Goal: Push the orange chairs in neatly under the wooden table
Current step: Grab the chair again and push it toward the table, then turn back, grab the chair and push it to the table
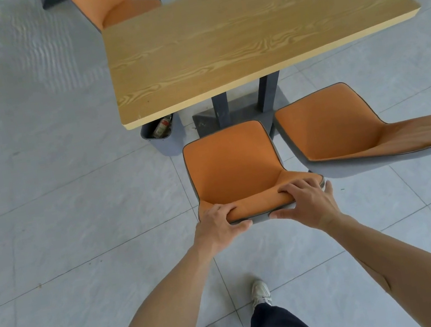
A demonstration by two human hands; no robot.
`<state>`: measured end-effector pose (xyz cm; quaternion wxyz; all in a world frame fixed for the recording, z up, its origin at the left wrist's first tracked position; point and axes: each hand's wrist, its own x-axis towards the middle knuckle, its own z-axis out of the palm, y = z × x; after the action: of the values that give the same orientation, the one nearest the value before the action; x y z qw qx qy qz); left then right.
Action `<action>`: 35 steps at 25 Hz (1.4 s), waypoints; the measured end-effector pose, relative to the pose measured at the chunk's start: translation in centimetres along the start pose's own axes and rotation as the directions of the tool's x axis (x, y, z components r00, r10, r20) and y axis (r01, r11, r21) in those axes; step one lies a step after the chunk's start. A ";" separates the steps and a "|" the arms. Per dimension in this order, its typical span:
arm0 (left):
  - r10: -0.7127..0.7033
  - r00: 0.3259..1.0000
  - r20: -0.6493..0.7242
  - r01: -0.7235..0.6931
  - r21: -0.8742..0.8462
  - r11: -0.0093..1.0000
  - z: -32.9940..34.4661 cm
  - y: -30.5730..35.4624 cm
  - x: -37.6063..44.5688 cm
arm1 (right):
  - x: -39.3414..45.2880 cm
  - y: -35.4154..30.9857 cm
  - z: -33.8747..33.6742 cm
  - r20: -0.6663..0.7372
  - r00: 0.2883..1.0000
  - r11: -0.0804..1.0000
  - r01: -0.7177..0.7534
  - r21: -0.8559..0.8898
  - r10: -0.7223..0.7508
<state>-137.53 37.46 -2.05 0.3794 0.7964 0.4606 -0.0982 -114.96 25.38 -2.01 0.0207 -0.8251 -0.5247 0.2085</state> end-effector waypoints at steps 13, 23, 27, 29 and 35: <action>-0.136 0.991 -0.014 0.125 -0.316 0.941 -10.7 -10.5 -3.2 | 6.5 -14.4 -3.9 0.384 0.896 0.951 0.113 0.288 -0.223; -0.210 0.883 -0.420 0.000 -0.448 0.894 -32.6 -30.7 -9.0 | 17.2 -44.7 -7.3 0.074 0.817 0.787 0.520 0.330 -0.571; -0.208 0.796 -0.568 -0.080 -0.440 0.894 -41.0 -37.8 -11.0 | 21.1 -55.5 -8.3 -0.052 0.776 0.730 0.612 0.305 -0.629; -0.216 0.759 -0.614 -0.106 -0.444 0.890 -44.2 -40.6 -11.2 | 22.8 -59.4 -8.7 -0.090 0.757 0.705 0.638 0.310 -0.647; -0.228 0.696 -0.681 -0.140 -0.441 0.887 -52.5 -47.6 -6.3 | 30.9 -67.8 -9.2 -0.119 0.742 0.692 0.662 0.288 -0.659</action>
<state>-189.67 83.48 13.03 0.3447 0.6456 0.6005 0.3222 -158.51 84.47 13.55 0.2260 -0.5680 -0.7459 0.2646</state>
